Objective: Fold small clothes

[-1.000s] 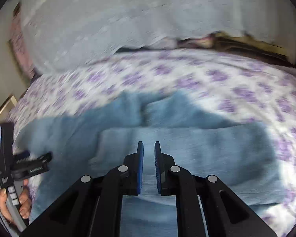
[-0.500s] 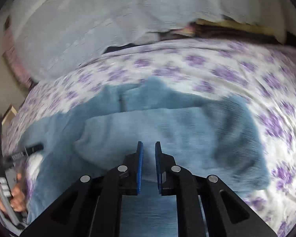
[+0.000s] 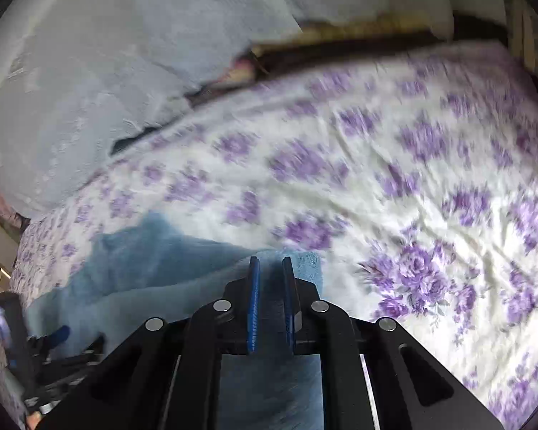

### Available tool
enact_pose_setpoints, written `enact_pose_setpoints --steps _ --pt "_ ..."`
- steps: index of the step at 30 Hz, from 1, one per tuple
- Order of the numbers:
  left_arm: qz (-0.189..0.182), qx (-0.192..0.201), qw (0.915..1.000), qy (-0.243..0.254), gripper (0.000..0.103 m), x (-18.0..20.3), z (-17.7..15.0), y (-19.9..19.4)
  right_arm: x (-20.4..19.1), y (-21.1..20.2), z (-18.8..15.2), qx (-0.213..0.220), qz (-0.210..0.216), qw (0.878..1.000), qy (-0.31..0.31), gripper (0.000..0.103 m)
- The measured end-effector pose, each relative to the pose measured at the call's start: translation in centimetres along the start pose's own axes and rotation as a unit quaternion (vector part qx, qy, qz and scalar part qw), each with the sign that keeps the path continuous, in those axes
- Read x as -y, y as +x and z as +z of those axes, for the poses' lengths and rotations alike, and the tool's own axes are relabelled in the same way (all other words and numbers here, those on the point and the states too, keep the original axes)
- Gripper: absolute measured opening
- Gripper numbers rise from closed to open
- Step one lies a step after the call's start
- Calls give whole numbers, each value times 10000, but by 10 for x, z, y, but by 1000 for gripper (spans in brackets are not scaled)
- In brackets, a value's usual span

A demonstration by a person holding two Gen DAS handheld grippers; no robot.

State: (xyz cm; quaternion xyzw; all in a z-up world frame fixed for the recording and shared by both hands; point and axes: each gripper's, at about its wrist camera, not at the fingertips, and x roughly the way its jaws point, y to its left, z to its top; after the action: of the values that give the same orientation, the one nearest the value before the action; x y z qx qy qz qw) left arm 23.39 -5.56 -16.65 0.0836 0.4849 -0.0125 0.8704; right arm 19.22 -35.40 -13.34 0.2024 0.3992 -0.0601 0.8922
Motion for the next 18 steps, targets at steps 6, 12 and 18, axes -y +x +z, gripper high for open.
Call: enact_pose_setpoints --steps 6,12,18 --pt "170 57 9995 265 99 3 -1 -10 14 9 -4 52 171 9996 212 9" --pt "-241 672 9962 494 98 26 15 -63 -1 -51 -42 336 345 9965 -684 12" --pt "-297 95 9984 463 99 49 8 -5 24 -45 -83 -67 474 9975 -528 8"
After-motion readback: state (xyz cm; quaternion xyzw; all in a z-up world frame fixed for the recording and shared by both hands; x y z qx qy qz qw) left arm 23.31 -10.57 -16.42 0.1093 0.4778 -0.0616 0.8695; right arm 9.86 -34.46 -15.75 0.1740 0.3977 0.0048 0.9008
